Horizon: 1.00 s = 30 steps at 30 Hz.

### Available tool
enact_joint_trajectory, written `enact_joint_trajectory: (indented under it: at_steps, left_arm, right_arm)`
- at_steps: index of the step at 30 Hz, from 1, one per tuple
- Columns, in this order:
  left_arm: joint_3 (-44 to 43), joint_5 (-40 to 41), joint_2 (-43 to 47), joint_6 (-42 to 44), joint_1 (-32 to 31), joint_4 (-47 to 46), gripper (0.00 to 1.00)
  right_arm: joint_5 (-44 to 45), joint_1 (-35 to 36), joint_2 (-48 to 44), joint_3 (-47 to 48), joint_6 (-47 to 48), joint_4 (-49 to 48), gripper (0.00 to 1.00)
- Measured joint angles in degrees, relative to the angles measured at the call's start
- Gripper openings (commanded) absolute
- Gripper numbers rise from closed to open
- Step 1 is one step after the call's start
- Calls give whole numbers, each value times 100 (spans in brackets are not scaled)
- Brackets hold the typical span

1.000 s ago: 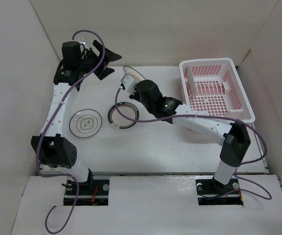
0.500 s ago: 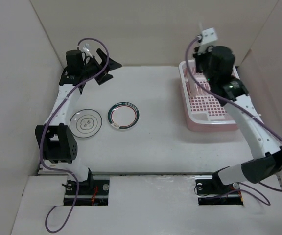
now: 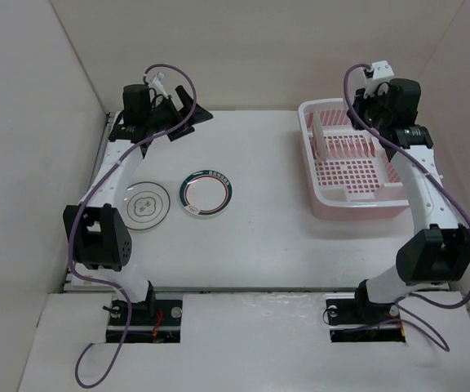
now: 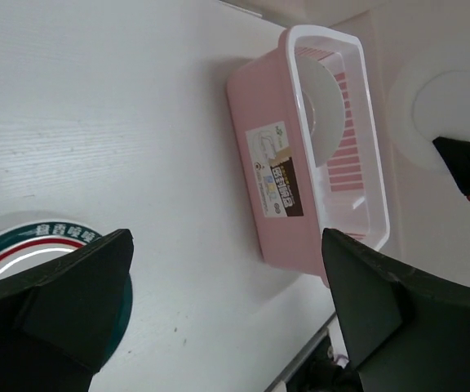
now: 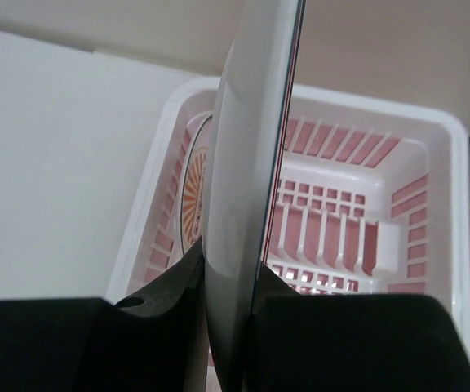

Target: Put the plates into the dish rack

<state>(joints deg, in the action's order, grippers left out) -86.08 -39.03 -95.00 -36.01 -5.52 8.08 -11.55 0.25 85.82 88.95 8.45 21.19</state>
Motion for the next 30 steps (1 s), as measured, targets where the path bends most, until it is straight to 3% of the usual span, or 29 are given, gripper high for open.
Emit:
enact_joint_trajectory:
  at_steps: [9,30]
  left_arm:
    - [-278,358,-4,389,7,227,100]
    - [-278,481,-4,474,7,286,100]
  right_arm:
    - [-444,-61,645,-83,-81,52,0]
    - [214,70,1416,-90,-205,293,0]
